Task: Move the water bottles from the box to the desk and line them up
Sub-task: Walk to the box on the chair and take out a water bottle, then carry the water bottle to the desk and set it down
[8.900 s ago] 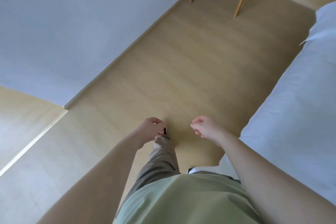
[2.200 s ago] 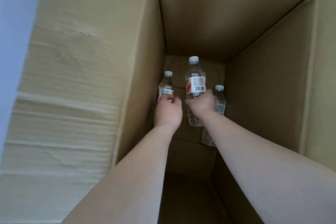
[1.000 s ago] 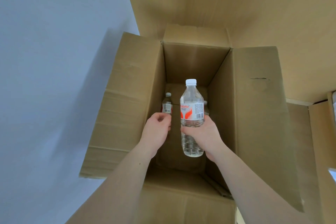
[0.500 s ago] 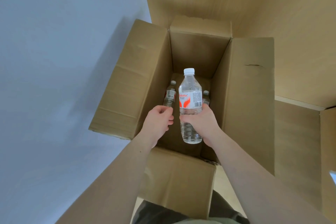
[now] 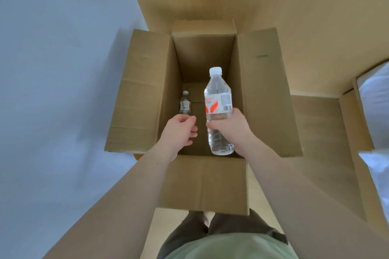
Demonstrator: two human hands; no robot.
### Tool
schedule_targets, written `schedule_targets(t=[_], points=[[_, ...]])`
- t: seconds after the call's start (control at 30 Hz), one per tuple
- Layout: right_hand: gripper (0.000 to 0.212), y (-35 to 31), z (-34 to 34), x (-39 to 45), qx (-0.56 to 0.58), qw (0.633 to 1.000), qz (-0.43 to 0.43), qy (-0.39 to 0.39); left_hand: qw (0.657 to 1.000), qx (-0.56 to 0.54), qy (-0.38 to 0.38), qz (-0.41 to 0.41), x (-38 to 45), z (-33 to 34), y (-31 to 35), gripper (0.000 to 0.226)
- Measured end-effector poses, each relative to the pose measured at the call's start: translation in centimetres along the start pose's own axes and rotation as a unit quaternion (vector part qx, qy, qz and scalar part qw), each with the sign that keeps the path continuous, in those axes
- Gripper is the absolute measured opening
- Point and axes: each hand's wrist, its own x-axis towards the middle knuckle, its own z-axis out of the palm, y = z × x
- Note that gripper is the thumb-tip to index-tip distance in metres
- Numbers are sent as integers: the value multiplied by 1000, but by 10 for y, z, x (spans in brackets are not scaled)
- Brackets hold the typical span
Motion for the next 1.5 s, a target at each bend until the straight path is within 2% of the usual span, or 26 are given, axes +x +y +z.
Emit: schedule_targets(t=[0.17,0.57,0.7,1.0,1.27,1.5], points=[[58,20,1,-26,16,998,21,55,998,39,-46,13,-8,0,-9,17],[57,57,-27,-94,95,984,37,146,982,113,-133,78,-45,36,-14,20],[51,85,-44,-122,122,980,44,150,978,118,-148,91,-66,56,-25,15],[54,170,-72,-186,165,969,52,178,966,176,-143,127,-131,107,-67,19],[56,250,-105,-252,225,942,91,231,930,273,-229,92,-183,169,-112,20],[56,317,-130,-303,297,888,144,321,873,355,-321,98,-210,243,-138,22]])
